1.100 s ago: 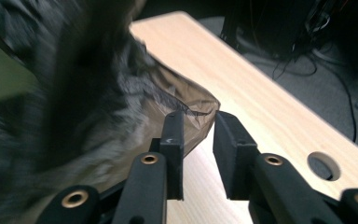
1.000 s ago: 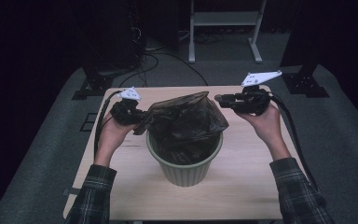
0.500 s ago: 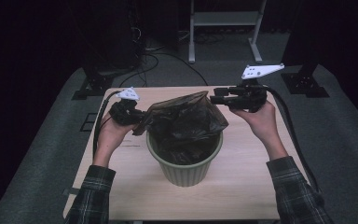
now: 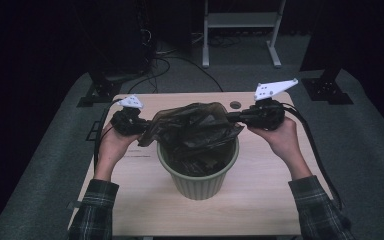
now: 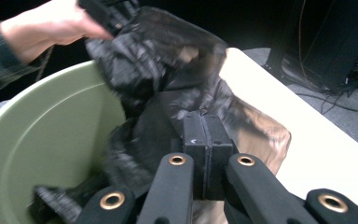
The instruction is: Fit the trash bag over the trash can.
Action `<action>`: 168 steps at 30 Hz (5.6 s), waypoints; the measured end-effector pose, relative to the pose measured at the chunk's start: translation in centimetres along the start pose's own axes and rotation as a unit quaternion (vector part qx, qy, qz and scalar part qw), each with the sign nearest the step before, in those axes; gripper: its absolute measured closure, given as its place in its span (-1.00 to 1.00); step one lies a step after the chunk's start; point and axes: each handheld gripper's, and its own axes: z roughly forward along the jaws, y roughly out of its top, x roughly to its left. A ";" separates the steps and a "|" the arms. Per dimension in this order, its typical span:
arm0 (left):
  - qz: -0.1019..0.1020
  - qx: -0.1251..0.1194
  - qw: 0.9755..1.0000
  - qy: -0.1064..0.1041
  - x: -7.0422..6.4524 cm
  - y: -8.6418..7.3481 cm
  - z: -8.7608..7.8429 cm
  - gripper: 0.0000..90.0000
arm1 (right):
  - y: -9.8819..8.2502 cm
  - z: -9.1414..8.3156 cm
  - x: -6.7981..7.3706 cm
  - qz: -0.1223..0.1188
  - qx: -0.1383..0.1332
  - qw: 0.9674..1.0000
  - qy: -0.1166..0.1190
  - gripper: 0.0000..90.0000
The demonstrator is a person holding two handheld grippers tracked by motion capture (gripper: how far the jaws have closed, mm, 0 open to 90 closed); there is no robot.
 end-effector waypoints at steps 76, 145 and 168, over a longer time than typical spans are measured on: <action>-0.018 0.021 1.000 -0.004 0.2 -3.4 -0.5 1.00 | -3.1 0.2 10.7 -0.064 -0.009 0.983 0.170 1.00; -0.004 0.055 0.998 0.003 -1.4 -5.5 2.1 1.00 | -6.4 2.4 13.1 -0.041 0.010 0.980 0.192 0.63; -0.002 0.073 0.997 0.009 -1.1 -6.1 3.1 1.00 | -4.0 -2.3 0.6 0.046 -0.050 0.997 -0.020 0.21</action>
